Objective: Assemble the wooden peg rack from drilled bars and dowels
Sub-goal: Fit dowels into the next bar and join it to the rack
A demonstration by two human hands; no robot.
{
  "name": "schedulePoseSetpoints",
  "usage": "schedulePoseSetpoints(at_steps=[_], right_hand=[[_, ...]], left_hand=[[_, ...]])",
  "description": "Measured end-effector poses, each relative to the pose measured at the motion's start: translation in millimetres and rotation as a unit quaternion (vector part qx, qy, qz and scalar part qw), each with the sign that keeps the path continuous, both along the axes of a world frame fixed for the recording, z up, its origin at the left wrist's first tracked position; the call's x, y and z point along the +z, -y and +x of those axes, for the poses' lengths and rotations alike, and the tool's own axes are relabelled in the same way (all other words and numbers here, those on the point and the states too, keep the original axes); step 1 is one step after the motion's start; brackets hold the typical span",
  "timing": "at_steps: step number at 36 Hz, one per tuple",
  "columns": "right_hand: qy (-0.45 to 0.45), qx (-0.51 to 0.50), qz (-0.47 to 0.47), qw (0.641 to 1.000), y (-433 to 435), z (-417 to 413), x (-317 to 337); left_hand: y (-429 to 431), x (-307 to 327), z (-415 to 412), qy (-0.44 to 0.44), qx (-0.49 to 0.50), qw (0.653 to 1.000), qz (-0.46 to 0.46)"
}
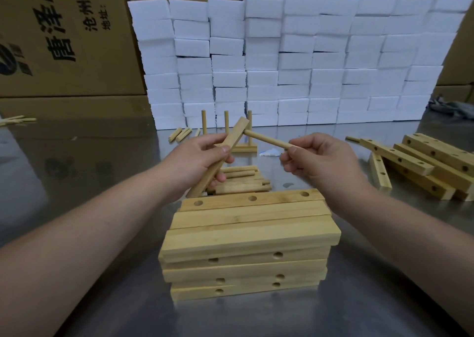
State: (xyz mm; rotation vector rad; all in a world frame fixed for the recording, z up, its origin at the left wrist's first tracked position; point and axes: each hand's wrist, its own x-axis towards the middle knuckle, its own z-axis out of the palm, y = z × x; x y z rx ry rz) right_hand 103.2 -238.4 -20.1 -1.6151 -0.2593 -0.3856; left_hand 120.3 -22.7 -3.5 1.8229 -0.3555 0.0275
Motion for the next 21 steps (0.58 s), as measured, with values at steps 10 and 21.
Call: schedulePoseSetpoints(at_steps=[10, 21], right_hand=[[0.031, 0.023, -0.121, 0.992, -3.4, -10.0, 8.4], [0.056, 0.000, -0.111, 0.992, -4.8, -11.7, 8.8]], left_hand=[[4.1, 7.6, -6.1, 0.026, -0.007, 1.000, 0.001], [6.2, 10.7, -8.2, 0.037, -0.006, 0.999, 0.013]])
